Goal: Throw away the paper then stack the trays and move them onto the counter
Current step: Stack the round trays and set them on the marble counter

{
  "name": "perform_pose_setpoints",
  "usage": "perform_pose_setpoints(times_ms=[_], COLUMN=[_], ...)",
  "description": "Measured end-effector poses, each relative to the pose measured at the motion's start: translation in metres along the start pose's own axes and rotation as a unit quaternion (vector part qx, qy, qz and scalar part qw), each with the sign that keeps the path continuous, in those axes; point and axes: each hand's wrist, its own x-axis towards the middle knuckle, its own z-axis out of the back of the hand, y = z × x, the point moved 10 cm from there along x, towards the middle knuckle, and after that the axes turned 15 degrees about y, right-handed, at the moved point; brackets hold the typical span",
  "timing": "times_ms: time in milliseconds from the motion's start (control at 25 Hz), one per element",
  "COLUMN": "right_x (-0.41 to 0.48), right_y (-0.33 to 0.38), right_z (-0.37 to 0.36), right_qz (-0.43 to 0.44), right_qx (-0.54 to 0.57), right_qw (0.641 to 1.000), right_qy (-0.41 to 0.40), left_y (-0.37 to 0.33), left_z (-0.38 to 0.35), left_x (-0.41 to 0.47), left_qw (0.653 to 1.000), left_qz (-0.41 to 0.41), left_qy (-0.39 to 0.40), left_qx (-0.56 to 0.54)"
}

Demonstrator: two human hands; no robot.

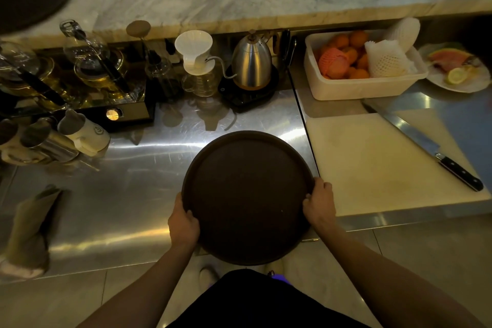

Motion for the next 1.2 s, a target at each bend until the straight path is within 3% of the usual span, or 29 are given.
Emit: perform_pose_setpoints(times_ms=[280,680,880,1040,1200], right_x=[0.01,0.018,0.016,0.008,0.003], right_y=[0.004,-0.017,-0.028,-0.037,-0.027], right_z=[0.0,-0.009,-0.012,-0.01,0.002], right_qz=[0.008,-0.056,-0.071,-0.093,-0.063], right_qx=[0.026,0.026,0.064,0.244,0.323], right_qw=[0.999,0.994,0.992,0.963,0.943], right_qy=[0.017,0.085,0.086,0.062,0.039], left_y=[-0.005,0.031,0.038,0.051,0.059], left_z=[0.007,-0.012,-0.014,-0.019,-0.024], left_x=[0.014,0.022,0.027,0.014,-0.003], left_qw=[1.0,0.983,0.98,0.969,0.939], left_qz=[0.004,0.122,0.134,0.161,0.191], left_qy=[0.023,0.126,0.147,0.134,0.102], left_qx=[0.014,0.057,-0.024,-0.134,-0.268])
